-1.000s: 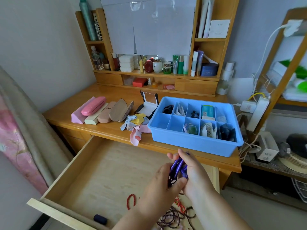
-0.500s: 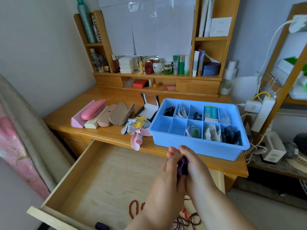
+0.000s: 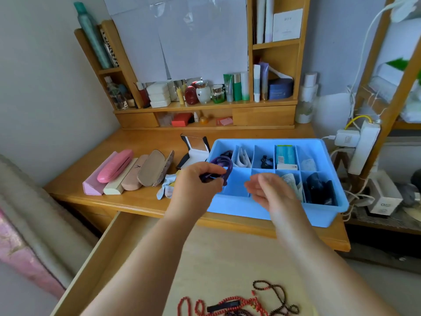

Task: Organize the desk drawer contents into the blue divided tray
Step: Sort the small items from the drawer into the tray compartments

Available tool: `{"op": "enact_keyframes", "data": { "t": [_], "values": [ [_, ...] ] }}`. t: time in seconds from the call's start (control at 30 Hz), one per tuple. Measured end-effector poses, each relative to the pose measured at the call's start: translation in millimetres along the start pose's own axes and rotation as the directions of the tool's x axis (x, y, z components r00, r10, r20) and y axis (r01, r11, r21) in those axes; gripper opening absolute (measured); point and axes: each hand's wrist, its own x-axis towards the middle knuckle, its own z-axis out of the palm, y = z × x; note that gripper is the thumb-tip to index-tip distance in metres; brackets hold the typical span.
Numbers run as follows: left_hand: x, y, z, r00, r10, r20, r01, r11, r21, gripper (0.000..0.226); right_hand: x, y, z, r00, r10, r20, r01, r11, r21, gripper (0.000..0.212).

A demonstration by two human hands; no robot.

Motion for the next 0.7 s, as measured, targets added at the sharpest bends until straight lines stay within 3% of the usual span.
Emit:
{"op": "enact_keyframes", "data": {
  "t": [0.07,0.17,0.3,0.4,0.53,0.7],
  "values": [
    [22,-2,15,0.996,0.012,0.092,-0.030,0.980,0.199,0.023,5,3,-19,0.961,-0.276,-0.002,0.254,0.888,-0.384,0.025],
    [42,-13,48,0.978,-0.021,0.205,-0.075,0.891,0.449,0.027,17,11,-37,0.878,-0.470,0.086,0.371,0.557,-0.743,0.028],
    [60,-21,79,0.947,-0.109,0.303,-0.089,0.816,0.571,0.025,22,25,-45,0.862,-0.466,0.203,0.395,0.364,-0.843,0.044],
    [68,-19,95,0.882,-0.318,0.348,0.073,0.822,0.565,0.031,20,32,-46,0.828,-0.496,0.260,0.416,0.234,-0.879,0.043],
    [65,-20,96,0.694,-0.495,0.523,-0.128,0.631,0.765,0.073,20,31,-43,0.802,-0.543,0.248,0.414,0.206,-0.887,0.036],
    [60,-17,93,0.709,-0.383,0.592,-0.425,0.437,0.792,0.057,19,29,-43,0.807,-0.527,0.264,0.437,0.234,-0.868,0.033]
  ]
}}
